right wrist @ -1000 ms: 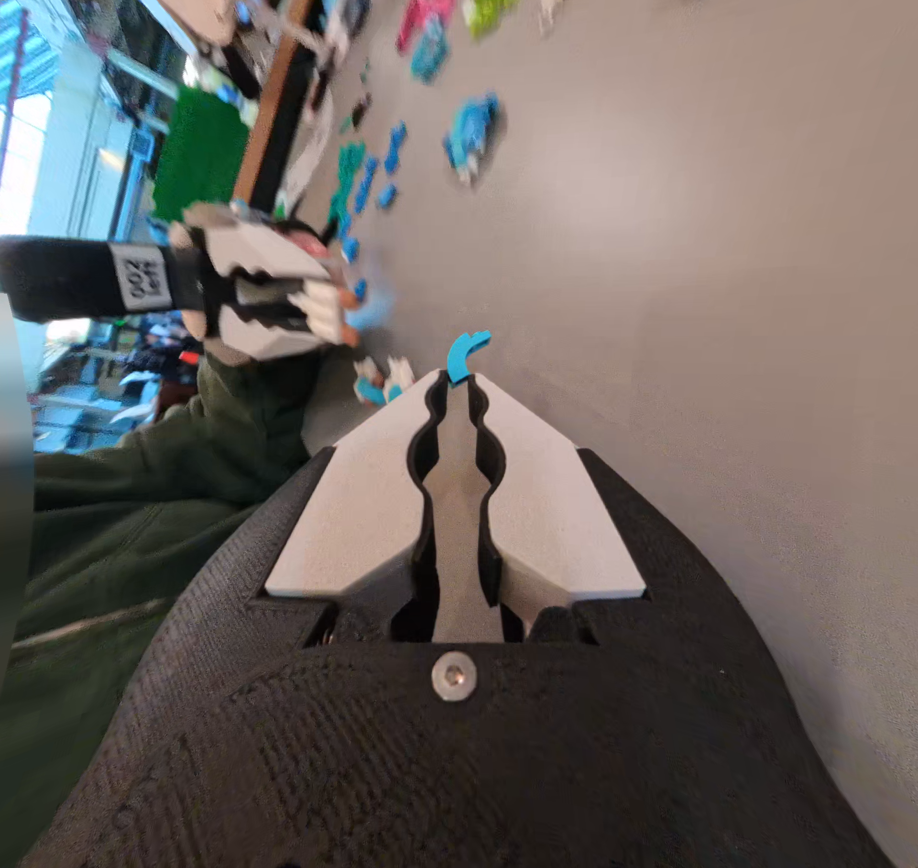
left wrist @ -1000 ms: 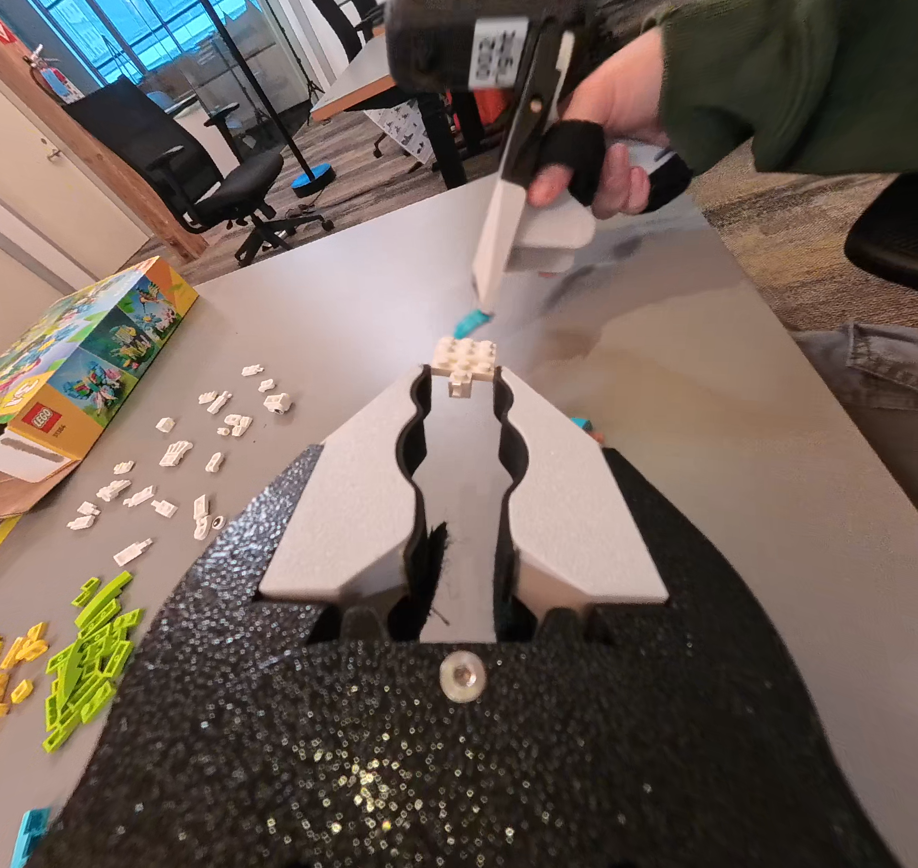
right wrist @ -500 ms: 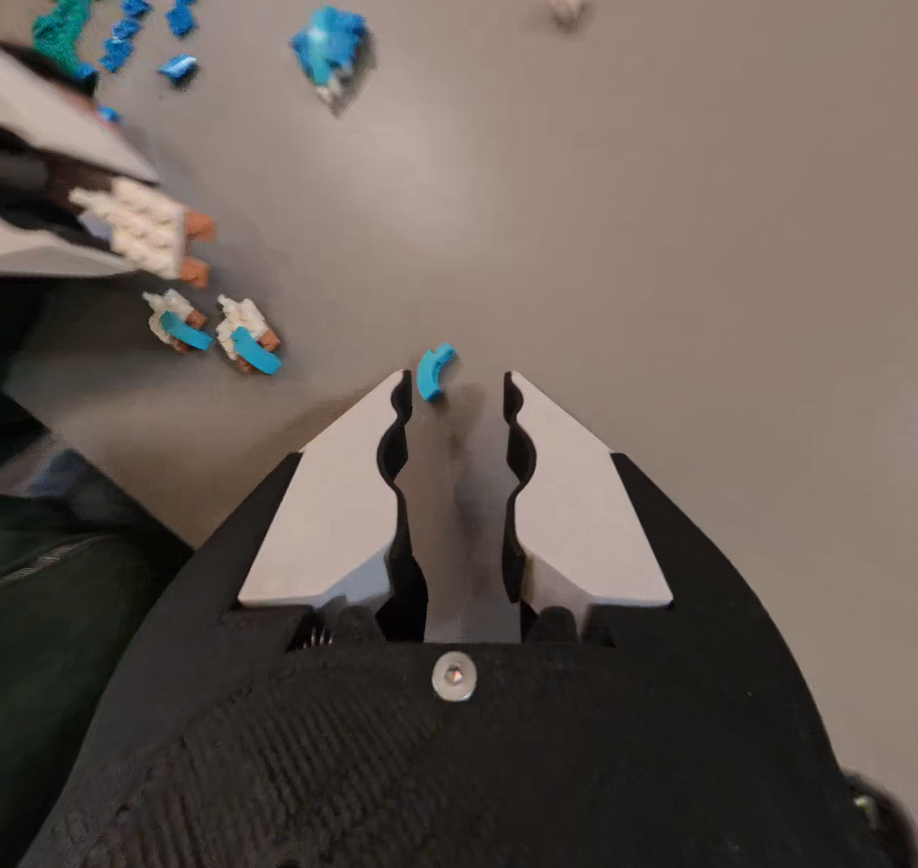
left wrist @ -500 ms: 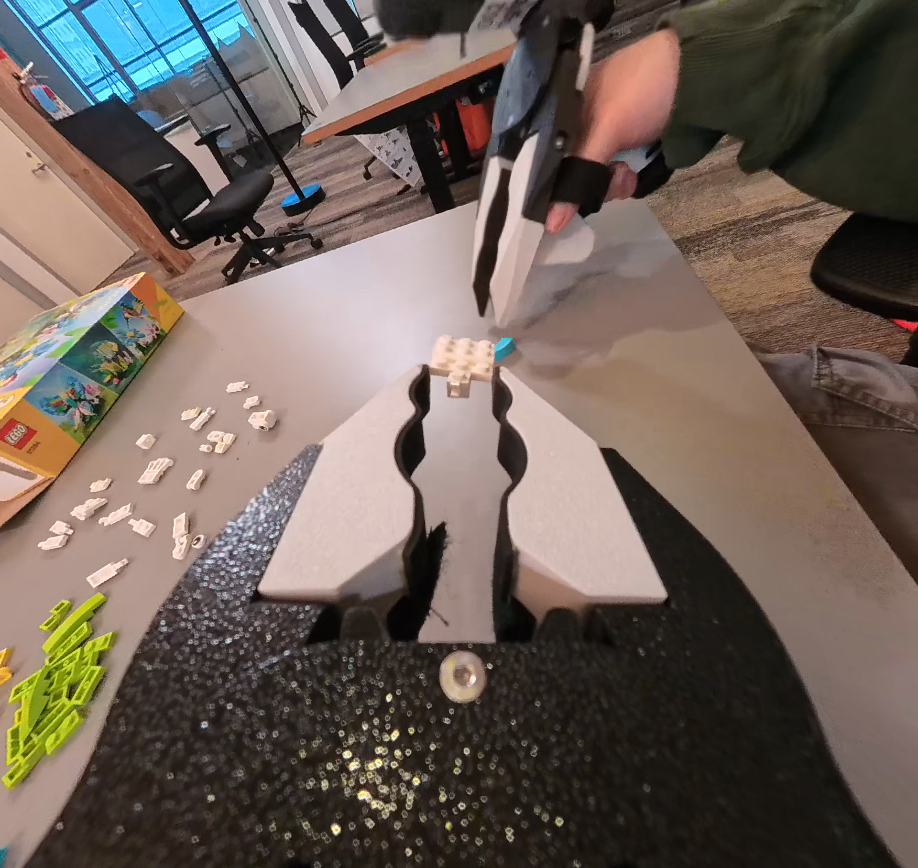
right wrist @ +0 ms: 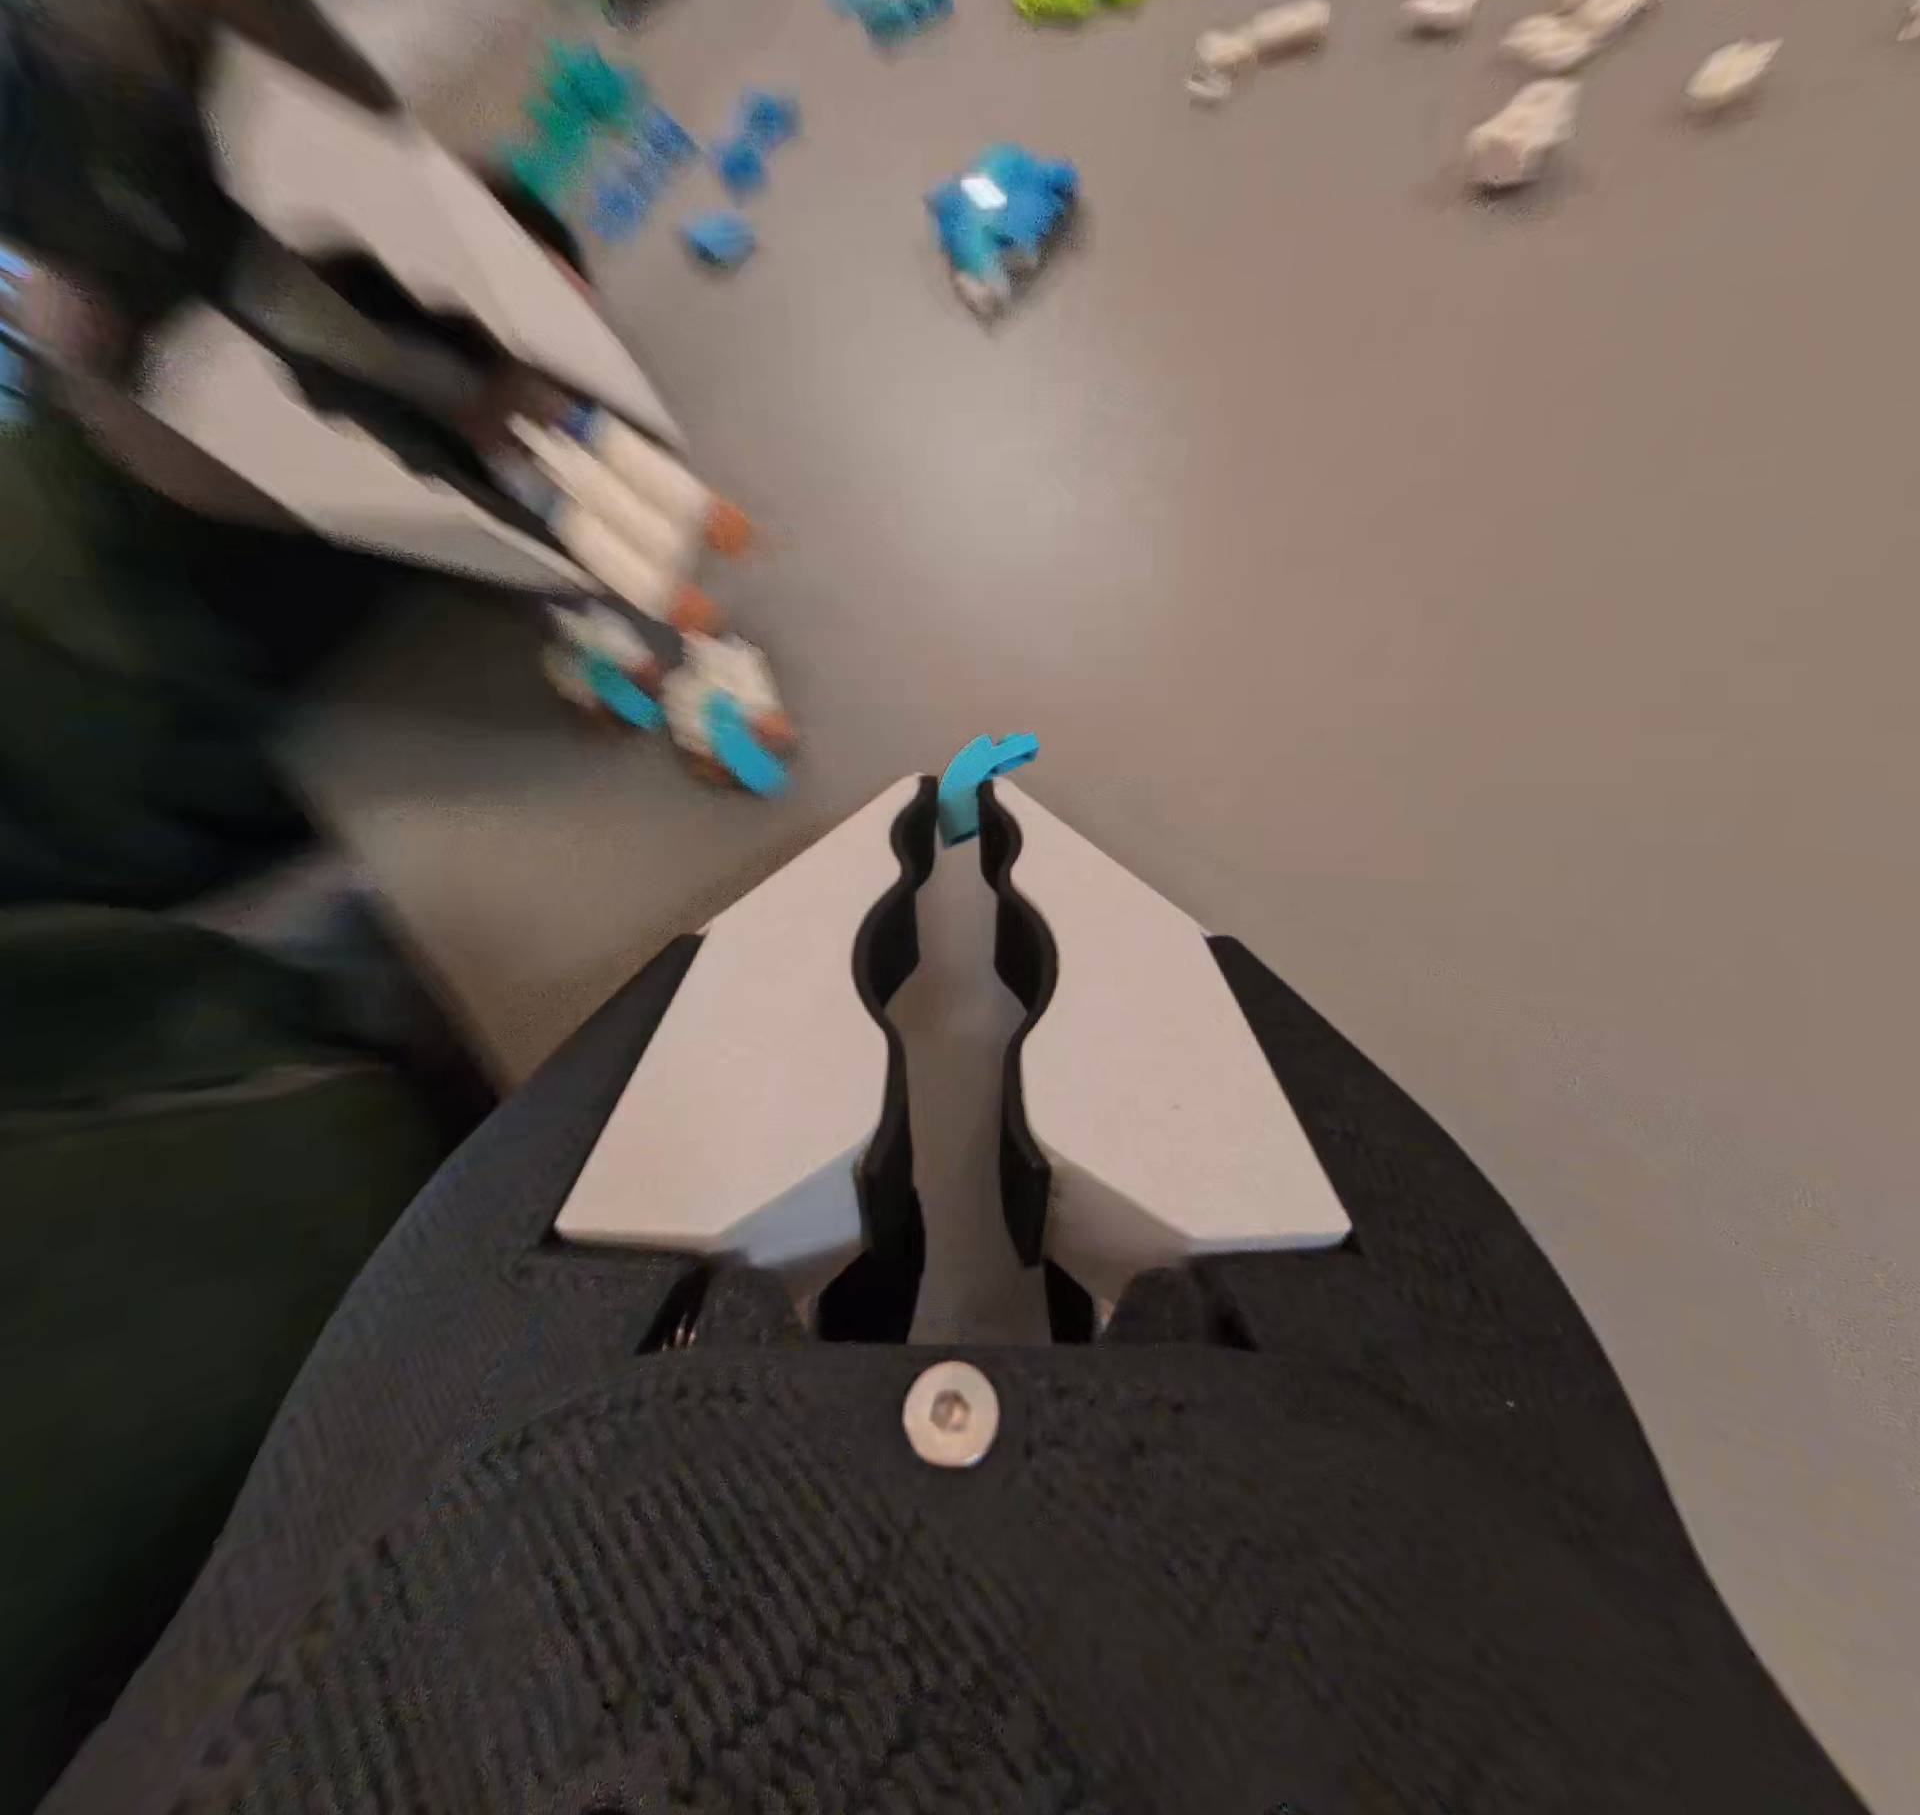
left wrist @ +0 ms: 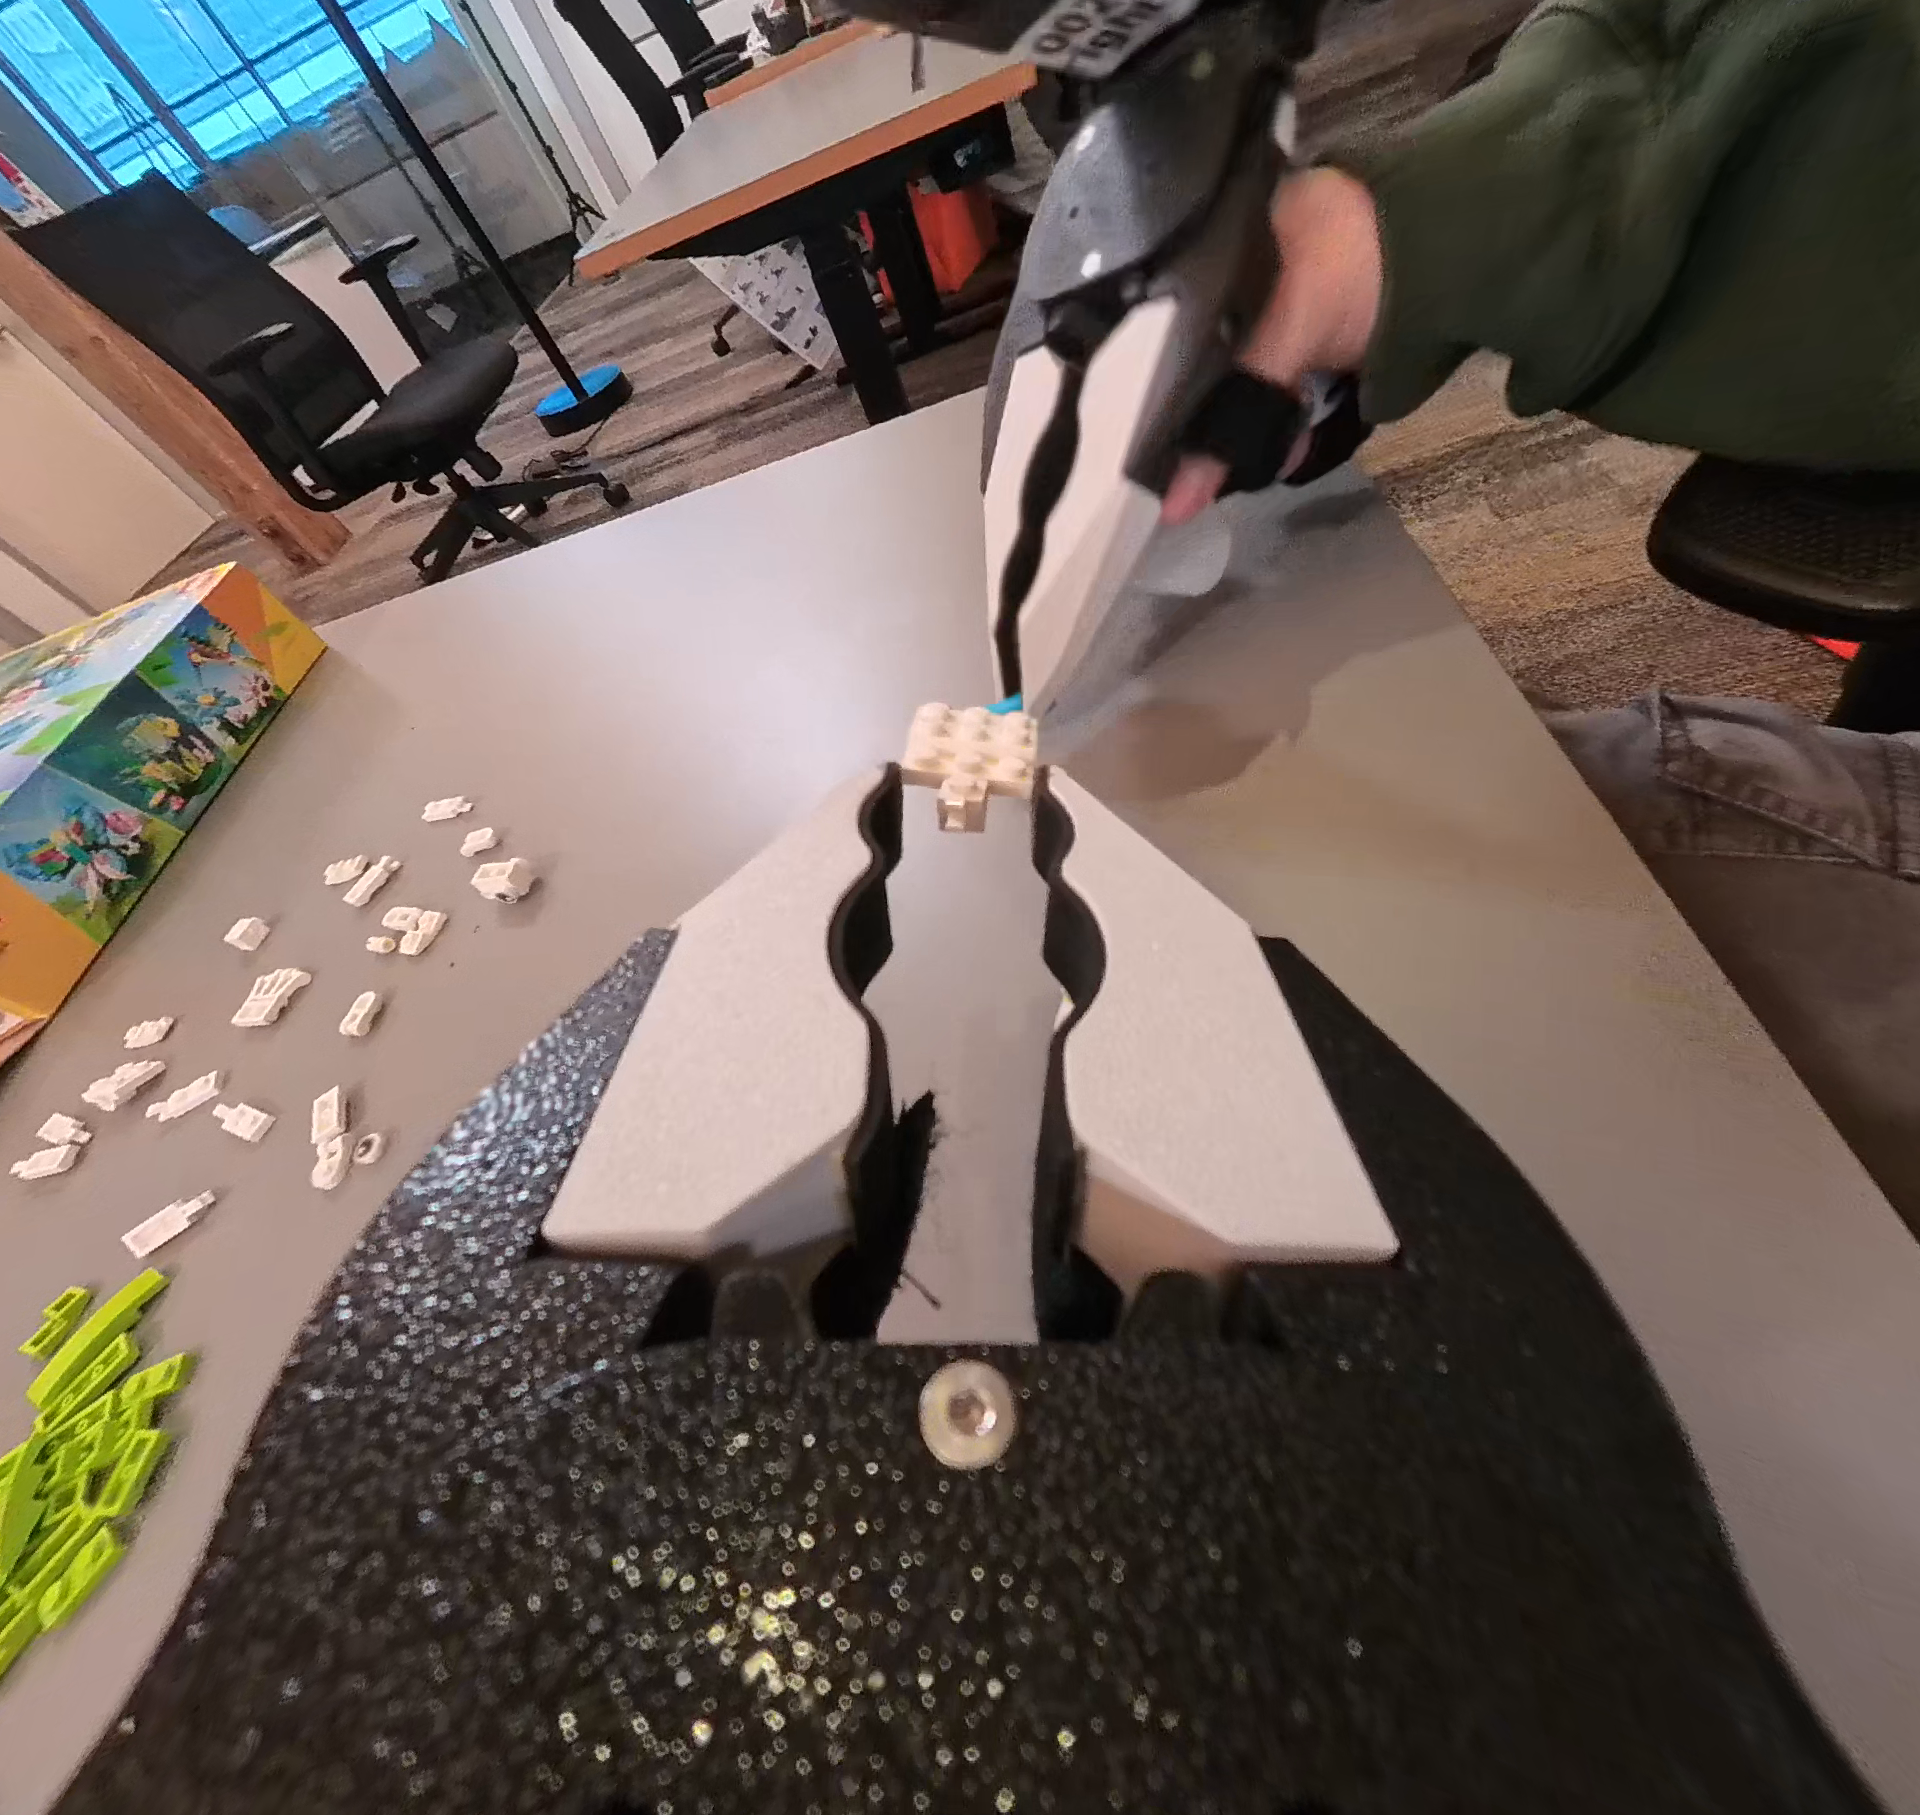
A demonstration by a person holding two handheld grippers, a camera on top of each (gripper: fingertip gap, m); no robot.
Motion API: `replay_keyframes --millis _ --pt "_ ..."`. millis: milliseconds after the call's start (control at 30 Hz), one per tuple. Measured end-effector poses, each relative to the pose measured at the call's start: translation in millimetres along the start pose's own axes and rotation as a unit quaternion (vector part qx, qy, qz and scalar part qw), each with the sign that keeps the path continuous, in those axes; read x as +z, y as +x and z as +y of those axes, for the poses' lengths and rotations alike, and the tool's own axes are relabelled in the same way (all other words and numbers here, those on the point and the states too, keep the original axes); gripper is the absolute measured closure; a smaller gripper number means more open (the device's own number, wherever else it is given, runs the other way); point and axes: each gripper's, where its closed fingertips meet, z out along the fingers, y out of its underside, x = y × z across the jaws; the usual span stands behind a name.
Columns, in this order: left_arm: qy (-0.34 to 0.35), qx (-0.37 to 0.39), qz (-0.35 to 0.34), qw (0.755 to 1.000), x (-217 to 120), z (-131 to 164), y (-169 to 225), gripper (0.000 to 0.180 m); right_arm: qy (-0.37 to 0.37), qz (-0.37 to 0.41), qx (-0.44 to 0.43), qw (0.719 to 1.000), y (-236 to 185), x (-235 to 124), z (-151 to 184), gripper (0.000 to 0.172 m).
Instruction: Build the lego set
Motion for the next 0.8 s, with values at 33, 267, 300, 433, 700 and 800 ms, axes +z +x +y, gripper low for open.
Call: replay_keyframes --millis 33,267,300,433,700,800 --pt "-0.003 0.002 0.003 1.000 1 1 2 0.158 0.032 -0.069 0.060 0.995 -14 -3 -10 0.164" --pt "-0.006 0.032 0.034 0.999 8 -2 21 0.158 0.099 -0.359 0.223 0.901 -77 -24 -44 0.164" --pt "0.005 0.027 0.045 0.999 7 -5 24 0.158 0.090 -0.370 0.222 0.898 -83 -21 -43 0.164" --pt "0.055 0.007 0.072 0.996 0 -19 29 0.158 0.070 -0.402 0.210 0.889 -99 -21 -42 0.164" --pt "0.060 -0.047 0.108 0.991 -2 -18 31 0.158 0.075 -0.387 0.214 0.894 -86 -26 -38 0.162" --pt "0.047 -0.063 0.110 0.991 -1 -14 29 0.158 0.069 -0.366 0.215 0.903 -77 -21 -33 0.161"
